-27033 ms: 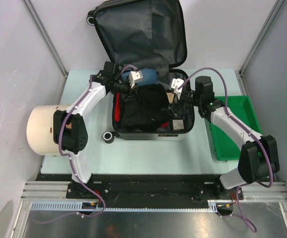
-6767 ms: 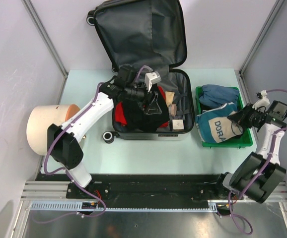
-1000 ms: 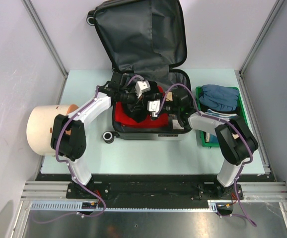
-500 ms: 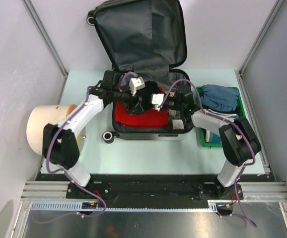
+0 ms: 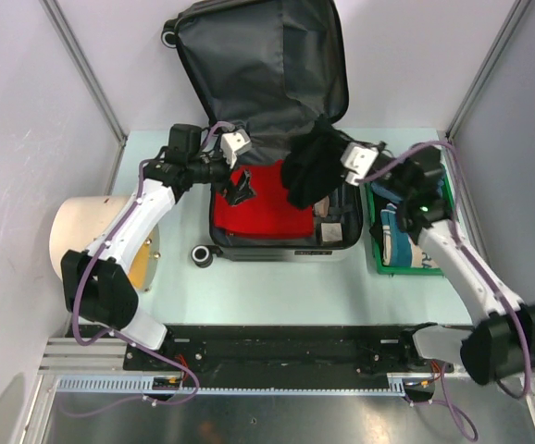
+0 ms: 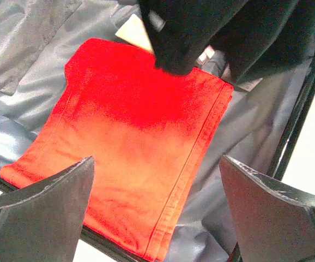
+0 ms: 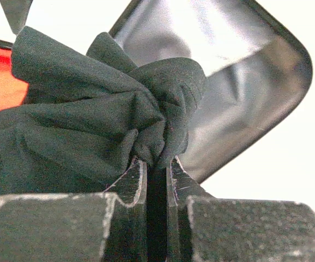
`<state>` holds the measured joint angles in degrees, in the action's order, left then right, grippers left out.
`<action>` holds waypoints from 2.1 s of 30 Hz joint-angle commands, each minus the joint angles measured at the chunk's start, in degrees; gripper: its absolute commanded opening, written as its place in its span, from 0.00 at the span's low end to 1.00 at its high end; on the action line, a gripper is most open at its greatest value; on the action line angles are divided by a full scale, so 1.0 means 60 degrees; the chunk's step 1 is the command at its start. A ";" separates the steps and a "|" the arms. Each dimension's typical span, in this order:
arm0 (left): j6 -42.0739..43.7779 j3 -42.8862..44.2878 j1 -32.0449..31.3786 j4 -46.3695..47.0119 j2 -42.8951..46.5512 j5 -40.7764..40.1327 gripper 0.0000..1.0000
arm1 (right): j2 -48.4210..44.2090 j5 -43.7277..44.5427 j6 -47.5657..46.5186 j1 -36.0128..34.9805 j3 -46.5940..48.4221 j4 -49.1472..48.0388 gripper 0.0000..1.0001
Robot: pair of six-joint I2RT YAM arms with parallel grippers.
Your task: Open, take out, and arrange the luggage
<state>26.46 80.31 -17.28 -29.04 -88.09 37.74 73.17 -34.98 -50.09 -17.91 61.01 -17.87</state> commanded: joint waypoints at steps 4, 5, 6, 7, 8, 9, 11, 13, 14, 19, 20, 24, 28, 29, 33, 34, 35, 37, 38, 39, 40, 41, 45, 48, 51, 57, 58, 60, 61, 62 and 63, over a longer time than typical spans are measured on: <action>-0.0322 0.0398 -0.0035 -0.0024 0.0298 0.0844 1.00 | -0.3328 -0.0235 -0.1362 0.1401 0.0495 0.3499 0.00; -0.0366 0.0413 -0.0035 -0.0038 0.0298 0.0931 1.00 | -0.3956 -0.0118 -0.1451 0.1548 0.0597 0.3955 0.00; -0.0381 0.0457 -0.0050 -0.0024 0.0298 0.1034 1.00 | -0.4295 -0.0044 -0.1496 0.1680 0.0641 0.4873 0.00; -0.0410 0.0457 -0.0094 -0.0038 0.0298 0.1122 1.00 | -0.4618 0.0043 -0.1467 0.1870 0.0700 0.5274 0.00; -0.0411 0.0443 -0.0123 -0.0038 0.0341 0.1152 1.00 | -0.5216 0.0233 -0.1510 0.1959 0.0860 0.6264 0.00; -0.0396 0.0414 -0.0181 -0.0038 0.0356 0.1225 1.00 | -0.5483 0.0351 -0.1569 0.1989 0.0977 0.6781 0.00; -0.0425 0.0355 -0.0255 -0.0038 0.0415 0.1298 1.00 | -0.6271 0.0832 -0.1686 0.2018 0.1110 0.8198 0.00; -0.0411 0.0238 -0.0387 -0.0038 0.0488 0.1430 1.00 | -0.6772 0.1243 -0.1731 0.2019 0.1271 0.9140 0.00; -0.0396 0.0208 -0.0445 -0.0024 0.0503 0.1430 1.00 | -0.6992 0.1637 -0.1745 0.2018 0.1344 1.0088 0.00; -0.0469 -0.0070 -0.0753 -0.0038 0.0561 0.1548 1.00 | -0.8107 0.2577 -0.1745 0.1989 0.1724 1.2101 0.00; -0.0469 -0.0099 -0.0797 -0.0038 0.0532 0.1548 1.00 | -0.8136 0.2781 -0.1745 0.2004 0.1856 1.2684 0.00; -0.0499 -0.0085 -0.0943 -0.0038 0.0401 0.1562 1.00 | -0.8151 0.3836 -0.1818 0.1509 0.2136 1.3656 0.00; -0.0542 0.0105 -0.0973 -0.0038 0.0137 0.1592 1.00 | -0.7786 0.6100 -0.1570 -0.0072 0.1800 1.3307 0.00; -0.0542 0.0193 -0.0973 -0.0038 0.0078 0.1592 1.00 | -0.7684 0.6573 -0.1584 -0.0482 0.1596 1.2928 0.00; -0.0557 0.0384 -0.0987 -0.0024 -0.0156 0.1475 1.00 | -0.7507 0.7954 -0.2257 -0.1994 0.0833 1.1945 0.00; -0.0528 0.0398 -0.0988 -0.0038 -0.0214 0.1445 1.00 | -0.7449 0.8056 -0.2316 -0.2256 0.0731 1.1740 0.00; -0.0528 0.0413 -0.0988 -0.0024 -0.0215 0.1431 1.00 | -0.7231 0.8071 -0.2331 -0.2375 0.0671 1.1549 0.00; -0.0470 0.0413 -0.0987 -0.0038 -0.0259 0.1328 1.00 | -0.7024 0.8130 -0.2346 -0.2405 0.0525 1.1184 0.00; -0.0484 0.0384 -0.0988 -0.0024 -0.0245 0.1299 1.00 | -0.6951 0.8159 -0.2317 -0.2391 0.0481 1.1094 0.00; -0.0440 0.0369 -0.0988 -0.0038 -0.0230 0.1284 1.00 | -0.6689 0.8203 -0.2273 -0.2362 0.0466 1.1006 0.00; -0.0411 0.0340 -0.0988 -0.0024 -0.0230 0.1255 1.00 | -0.6556 0.8348 -0.2113 -0.2289 0.0466 1.0715 0.00; -0.0382 0.0326 -0.0973 -0.0038 -0.0244 0.1240 1.00 | -0.6337 0.8364 -0.1966 -0.2042 0.0509 1.0553 0.00; -0.0308 0.0442 -0.0973 -0.0038 -0.0376 0.1211 1.00 | -0.5006 0.6992 -0.1234 -0.0140 0.1270 1.0390 0.00; -0.0250 0.0589 -0.0973 -0.0024 -0.0464 0.1211 1.00 | -0.4637 0.4650 -0.1654 0.2226 0.1769 1.0580 0.00; -0.0220 0.0618 -0.0958 -0.0038 -0.0493 0.1225 1.00 | -0.4373 0.2277 -0.2344 0.4760 0.1872 1.0830 0.00; -0.0206 0.0487 -0.0958 -0.0024 -0.0523 0.1255 1.00 | -0.3056 -0.0833 -0.3327 0.6735 0.2311 1.0494 0.00; -0.0220 0.0487 -0.0958 -0.0038 -0.0537 0.1240 1.00 | -0.2894 -0.1212 -0.3385 0.6779 0.2341 1.0275 0.00; -0.0235 0.0472 -0.0944 -0.0038 -0.0552 0.1138 1.00 | -0.2411 -0.1710 -0.3196 0.6794 0.2341 0.9923 0.00; -0.0235 0.0472 -0.0944 -0.0038 -0.0537 0.1108 1.00 | -0.2235 -0.1859 -0.3166 0.6721 0.2341 0.9675 0.00; -0.0220 0.0428 -0.0929 -0.0038 -0.0552 0.1094 1.00 | -0.1871 -0.1889 -0.3036 0.6648 0.2341 0.9527 0.00; -0.0235 0.0413 -0.0929 -0.0024 -0.0552 0.1006 1.00 | -0.1693 -0.1846 -0.2933 0.6560 0.2341 0.9337 0.00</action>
<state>24.45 81.54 -22.87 -29.71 -91.15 44.56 59.16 -37.12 -67.81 22.41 72.51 47.03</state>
